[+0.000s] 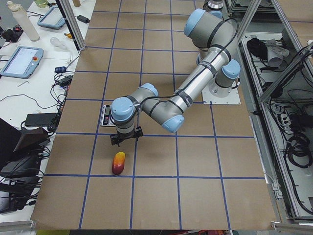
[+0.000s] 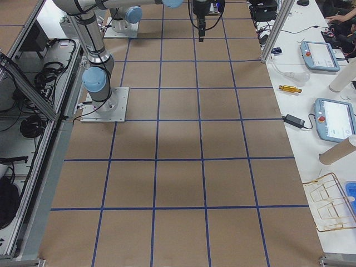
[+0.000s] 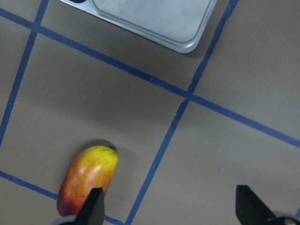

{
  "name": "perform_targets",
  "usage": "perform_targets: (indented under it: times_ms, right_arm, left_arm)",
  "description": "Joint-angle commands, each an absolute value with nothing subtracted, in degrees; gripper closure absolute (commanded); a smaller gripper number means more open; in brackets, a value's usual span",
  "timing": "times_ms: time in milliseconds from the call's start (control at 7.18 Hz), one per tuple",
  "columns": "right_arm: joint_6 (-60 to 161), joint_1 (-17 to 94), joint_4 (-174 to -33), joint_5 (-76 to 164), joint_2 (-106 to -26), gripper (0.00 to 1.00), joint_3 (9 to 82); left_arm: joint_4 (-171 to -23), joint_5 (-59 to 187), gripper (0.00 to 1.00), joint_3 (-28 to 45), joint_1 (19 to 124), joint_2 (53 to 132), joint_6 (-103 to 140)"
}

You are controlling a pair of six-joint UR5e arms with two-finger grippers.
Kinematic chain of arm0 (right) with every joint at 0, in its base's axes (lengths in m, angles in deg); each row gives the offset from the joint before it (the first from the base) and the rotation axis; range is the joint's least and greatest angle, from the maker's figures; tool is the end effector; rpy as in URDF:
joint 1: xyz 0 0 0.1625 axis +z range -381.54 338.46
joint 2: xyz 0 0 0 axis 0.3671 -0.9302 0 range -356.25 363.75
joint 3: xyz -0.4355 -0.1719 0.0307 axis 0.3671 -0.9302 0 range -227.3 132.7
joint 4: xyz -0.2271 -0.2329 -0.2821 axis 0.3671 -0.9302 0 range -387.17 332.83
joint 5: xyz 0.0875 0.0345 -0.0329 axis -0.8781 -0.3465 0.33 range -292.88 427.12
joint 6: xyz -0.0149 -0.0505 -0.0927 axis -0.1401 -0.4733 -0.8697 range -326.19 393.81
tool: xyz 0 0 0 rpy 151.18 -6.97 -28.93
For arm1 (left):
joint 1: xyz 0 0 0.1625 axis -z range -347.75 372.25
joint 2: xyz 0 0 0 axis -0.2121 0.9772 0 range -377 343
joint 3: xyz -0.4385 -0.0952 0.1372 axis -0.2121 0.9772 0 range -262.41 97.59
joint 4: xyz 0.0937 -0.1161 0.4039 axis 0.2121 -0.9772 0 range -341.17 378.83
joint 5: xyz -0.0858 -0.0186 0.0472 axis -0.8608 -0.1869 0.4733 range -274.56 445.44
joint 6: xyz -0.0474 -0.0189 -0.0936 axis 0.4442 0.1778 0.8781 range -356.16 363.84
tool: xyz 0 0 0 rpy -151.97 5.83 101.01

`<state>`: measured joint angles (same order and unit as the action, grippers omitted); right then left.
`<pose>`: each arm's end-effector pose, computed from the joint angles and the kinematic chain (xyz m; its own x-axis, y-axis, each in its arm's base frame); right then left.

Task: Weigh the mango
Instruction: 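Lower the left gripper onto the red-and-yellow mango and close on it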

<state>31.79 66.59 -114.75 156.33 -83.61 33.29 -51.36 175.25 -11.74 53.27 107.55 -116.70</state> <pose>0.1172 -0.5397 0.5807 -0.9999 -0.0035 -0.0111 -0.0027 0.9971 -0.0760 0.4924 -0.6057 0.3431 -0.3139 0.9468 -0.0704 0.9477 0.3170 0.0378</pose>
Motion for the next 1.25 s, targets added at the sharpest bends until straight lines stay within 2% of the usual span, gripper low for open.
perform_targets:
  times_ms: [0,278,1114]
  right_arm:
    - [31.79,66.62,-114.71,156.33,-83.61,0.00,33.29]
    - [31.79,66.62,-114.71,156.33,-83.70,0.00,33.29]
    - [31.79,66.62,-114.71,156.33,-83.62,0.00,33.29]
  left_arm:
    - [-51.13,175.18,0.01,-18.31,52.85,113.49,-123.40]
    - [-51.13,174.91,0.01,-22.98,52.68,118.24,-129.04]
    - [-48.68,170.97,0.02,-23.88,51.18,123.70,-130.89]
